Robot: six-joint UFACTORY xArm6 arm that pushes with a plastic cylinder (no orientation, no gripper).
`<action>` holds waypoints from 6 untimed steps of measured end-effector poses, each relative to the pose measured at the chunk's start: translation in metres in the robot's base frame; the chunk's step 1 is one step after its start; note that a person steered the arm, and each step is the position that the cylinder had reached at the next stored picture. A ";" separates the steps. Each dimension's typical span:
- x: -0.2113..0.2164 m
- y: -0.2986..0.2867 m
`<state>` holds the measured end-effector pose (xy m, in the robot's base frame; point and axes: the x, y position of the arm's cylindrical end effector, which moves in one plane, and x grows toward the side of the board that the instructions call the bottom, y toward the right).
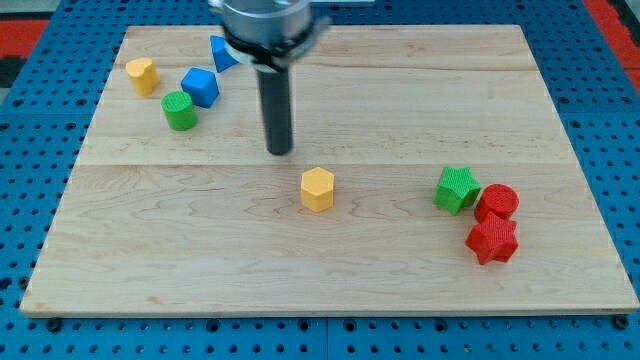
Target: Move the yellow hexagon into the red blocks
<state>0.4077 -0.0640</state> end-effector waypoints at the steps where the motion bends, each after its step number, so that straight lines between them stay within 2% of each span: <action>1: 0.040 -0.006; 2: 0.070 0.034; 3: 0.070 0.129; 4: 0.077 0.170; 5: 0.073 0.101; 6: 0.105 0.112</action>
